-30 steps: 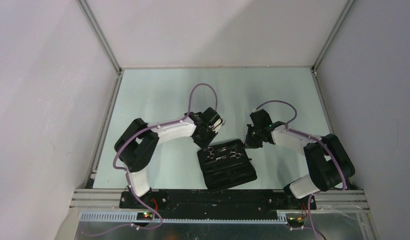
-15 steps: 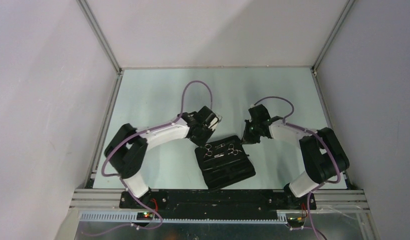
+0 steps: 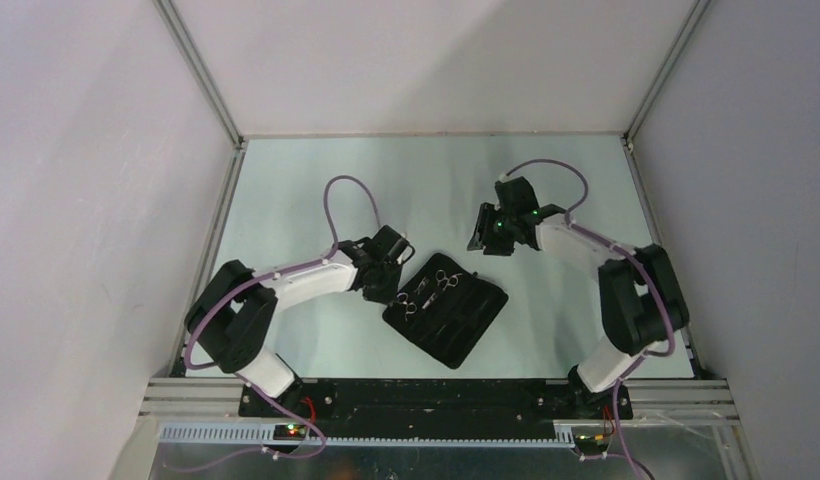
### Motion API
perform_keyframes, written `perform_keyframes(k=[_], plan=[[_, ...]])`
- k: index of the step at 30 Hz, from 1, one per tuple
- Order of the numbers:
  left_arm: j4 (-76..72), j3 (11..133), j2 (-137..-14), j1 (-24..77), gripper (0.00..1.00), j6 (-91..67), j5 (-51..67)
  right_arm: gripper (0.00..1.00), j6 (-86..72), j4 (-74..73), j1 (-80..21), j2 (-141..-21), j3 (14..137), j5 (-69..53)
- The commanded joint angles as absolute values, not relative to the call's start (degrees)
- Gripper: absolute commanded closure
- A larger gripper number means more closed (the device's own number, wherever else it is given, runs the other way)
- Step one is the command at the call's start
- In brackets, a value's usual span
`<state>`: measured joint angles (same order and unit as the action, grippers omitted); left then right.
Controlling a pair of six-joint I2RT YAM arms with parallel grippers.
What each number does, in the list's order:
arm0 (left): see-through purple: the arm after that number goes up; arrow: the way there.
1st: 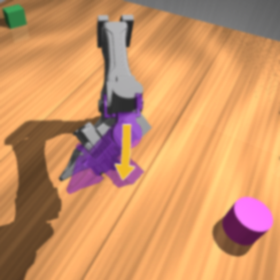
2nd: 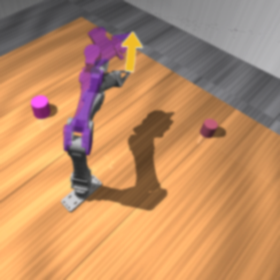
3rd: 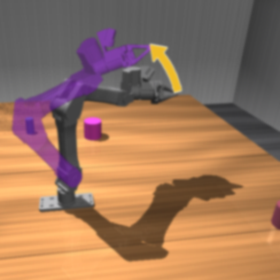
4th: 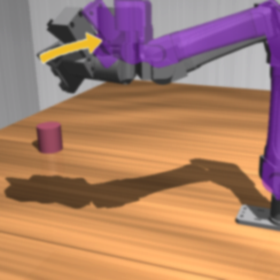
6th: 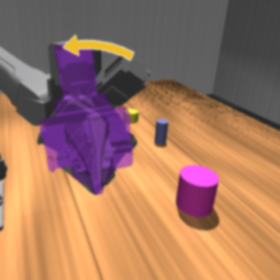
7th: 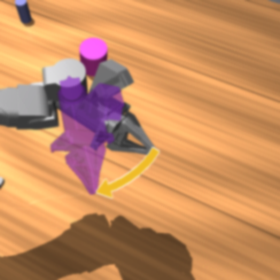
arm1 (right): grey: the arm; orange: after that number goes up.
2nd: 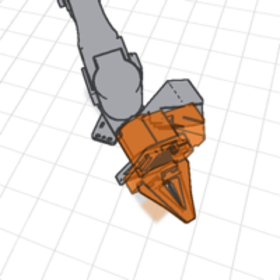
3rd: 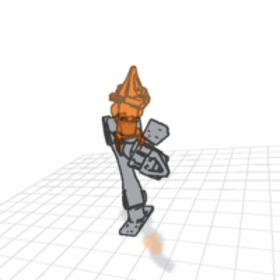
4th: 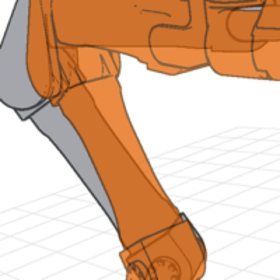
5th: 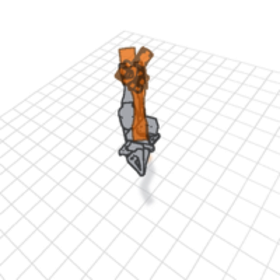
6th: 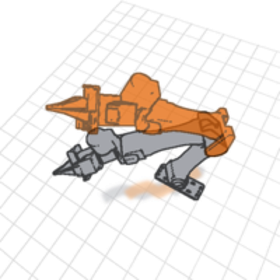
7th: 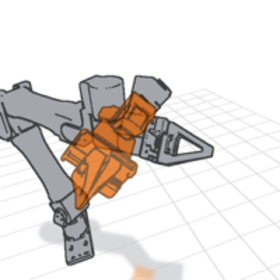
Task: Sort the hair-cutting tools
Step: Adjust the hairdressing tool bag at the center of the board.
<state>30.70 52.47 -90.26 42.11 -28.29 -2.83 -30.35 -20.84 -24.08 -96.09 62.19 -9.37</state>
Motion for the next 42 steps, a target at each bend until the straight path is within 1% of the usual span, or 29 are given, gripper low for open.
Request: perform_keyframes(k=[1, 4, 9, 14, 16, 17, 18, 19, 20, 21, 22, 23, 24, 25, 27, 32, 37, 42], plan=[[29.0, 50.0, -85.9, 40.6, 1.00, -38.4, -4.2, 0.47, -34.8, -25.5, -23.7, -85.2, 56.7, -5.7], [27.2, 47.2, -83.7, 40.6, 1.00, -42.2, -2.8, 0.43, -39.4, -25.2, -23.9, -78.4, 50.3, -6.2], [17.3, 39.5, -78.6, 40.9, 1.00, -51.1, 3.5, 0.39, -48.9, -23.2, -26.4, -67.0, 40.0, -6.8], [13.3, 36.7, -75.6, 44.0, 0.99, -55.5, 4.7, 0.35, -56.3, -23.2, -28.0, -61.4, 33.4, -4.9], [13.1, 36.1, -74.1, 44.8, 0.94, -56.2, 4.1, 0.34, -57.9, -23.4, -28.1, -60.4, 31.4, -4.7], [13.2, 35.7, -73.5, 44.9, 0.88, -56.3, 4.0, 0.34, -58.2, -23.3, -28.1, -60.2, 30.8, -4.7], [13.8, 35.6, -72.0, 44.9, 0.84, -56.3, 3.6, 0.33, -58.4, -23.1, -28.1, -59.8, 29.6, -4.8], [14.3, 35.5, -71.1, 45.0, 0.76, -56.3, 2.2, 0.33, -58.3, -22.5, -28.1, -59.8, 29.2, -5.0], [15.8, 35.5, -69.4, 44.9, 0.72, -56.0, 1.3, 0.32, -58.2, -21.8, -28.1, -59.9, 28.5, -5.9], [16.4, 35.8, -68.5, 44.7, 0.63, -55.8, -0.9, 0.32, -58.1, -21.3, -28.1, -60.1, 28.3, -6.2], [17.4, 35.9, -66.7, 44.6, 0.58, -55.0, -2.2, 0.32, -58.0, -20.2, -28.1, -60.5, 27.8, -6.7], [17.6, 36.2, -65.3, 44.0, 0.47, -54.6, -3.8, 0.31, -57.9, -19.6, -28.1, -60.7, 27.6, -7.0], [17.8, 36.4, -64.9, 43.5, 0.42, -53.5, -4.1, 0.31, -57.7, -18.5, -28.0, -61.2, 27.1, -7.8], [17.7, 36.9, -64.8, 42.4, 0.35, -52.9, -4.0, 0.31, -57.6, -17.8, -28.1, -61.5, 26.9, -8.1], [17.0, 37.9, -65.9, 40.8, 0.29, -50.8, -2.6, 0.30, -57.3, -16.2, -28.1, -62.6, 26.6, -9.0], [13.1, 41.4, -73.7, 39.8, 0.29, -46.6, 3.2, 0.30, -56.8, -11.5, -28.6, -65.9, 26.3, -11.8], [9.8, 43.5, -82.4, 39.7, 0.33, -45.8, 7.0, 0.30, -56.3, -7.4, -29.5, -67.6, 26.5, -15.1], [5.7, 42.2, -85.2, 39.7, 0.39, -47.4, 11.0, 0.32, -55.4, -6.1, -31.2, -66.6, 28.7, -17.0]])
